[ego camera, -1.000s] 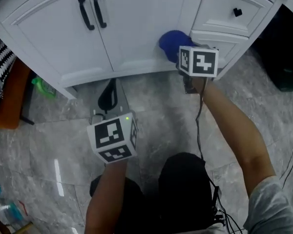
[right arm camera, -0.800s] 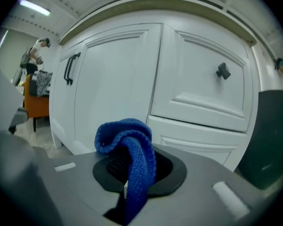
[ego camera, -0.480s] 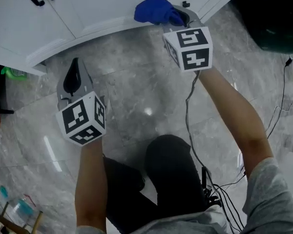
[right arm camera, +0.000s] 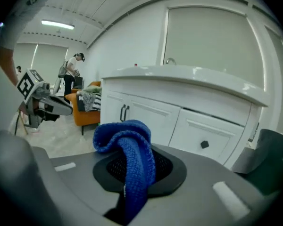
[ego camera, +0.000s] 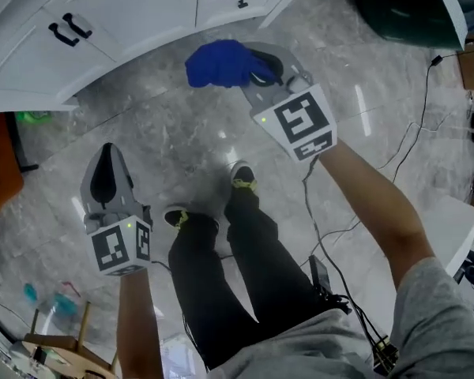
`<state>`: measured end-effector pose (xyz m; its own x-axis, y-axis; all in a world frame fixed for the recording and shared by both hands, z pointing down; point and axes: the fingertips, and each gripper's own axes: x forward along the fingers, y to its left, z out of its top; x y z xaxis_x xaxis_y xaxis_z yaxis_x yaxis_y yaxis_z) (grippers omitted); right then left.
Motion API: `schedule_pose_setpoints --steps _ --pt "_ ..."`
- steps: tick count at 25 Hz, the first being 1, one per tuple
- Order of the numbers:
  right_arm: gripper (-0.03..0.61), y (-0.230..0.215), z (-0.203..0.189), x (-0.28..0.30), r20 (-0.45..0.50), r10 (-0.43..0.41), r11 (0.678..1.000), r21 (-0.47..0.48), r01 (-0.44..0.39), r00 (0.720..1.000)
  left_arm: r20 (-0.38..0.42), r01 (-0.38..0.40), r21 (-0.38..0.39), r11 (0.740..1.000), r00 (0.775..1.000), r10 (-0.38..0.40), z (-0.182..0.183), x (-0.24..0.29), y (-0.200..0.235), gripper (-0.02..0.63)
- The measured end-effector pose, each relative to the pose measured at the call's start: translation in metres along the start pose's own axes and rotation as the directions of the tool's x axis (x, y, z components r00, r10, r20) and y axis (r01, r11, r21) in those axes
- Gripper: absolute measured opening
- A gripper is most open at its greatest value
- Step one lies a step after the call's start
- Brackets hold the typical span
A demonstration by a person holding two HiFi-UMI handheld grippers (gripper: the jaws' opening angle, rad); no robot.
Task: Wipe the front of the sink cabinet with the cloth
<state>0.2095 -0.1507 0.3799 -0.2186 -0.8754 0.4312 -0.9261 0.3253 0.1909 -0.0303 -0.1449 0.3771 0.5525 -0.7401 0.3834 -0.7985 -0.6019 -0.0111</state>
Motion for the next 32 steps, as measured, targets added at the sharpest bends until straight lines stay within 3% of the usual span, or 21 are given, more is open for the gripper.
schedule_pose_setpoints --steps 7,10,15,18,22,26,32 --pt "0.052 0.001 0.176 -0.154 0.056 0.054 0.994 0.092 -0.059 0.997 -0.018 0.073 -0.031 0.997 0.997 -0.074 0.157 -0.112 -0.024 0.011" --pt "0.052 -0.013 0.249 -0.22 0.07 0.031 0.986 0.16 -0.042 0.997 0.009 0.093 -0.036 0.995 0.996 -0.093 0.223 -0.153 -0.034 0.011" --pt "0.054 -0.031 0.354 -0.311 0.204 -0.049 0.983 0.184 0.011 0.978 0.063 0.131 0.021 0.991 0.989 -0.132 0.308 -0.197 -0.061 0.011" --pt "0.054 -0.035 0.383 -0.343 0.254 -0.089 0.979 0.2 0.038 0.963 0.097 0.141 0.028 0.99 0.985 -0.143 0.345 -0.217 -0.071 0.011" --pt "0.054 -0.047 0.392 -0.379 0.294 -0.149 0.965 0.253 0.074 0.944 0.129 0.145 -0.004 0.989 0.981 -0.143 0.37 -0.241 -0.08 0.011" --pt "0.054 -0.061 0.389 -0.404 0.322 -0.189 0.947 0.308 0.086 0.928 0.131 0.123 -0.031 0.992 0.984 -0.118 0.373 -0.25 -0.08 0.011" --pt "0.054 -0.068 0.383 -0.408 0.33 -0.169 0.941 0.333 0.053 0.929 0.126 0.067 -0.048 0.997 0.99 -0.061 0.376 -0.251 -0.076 0.011"
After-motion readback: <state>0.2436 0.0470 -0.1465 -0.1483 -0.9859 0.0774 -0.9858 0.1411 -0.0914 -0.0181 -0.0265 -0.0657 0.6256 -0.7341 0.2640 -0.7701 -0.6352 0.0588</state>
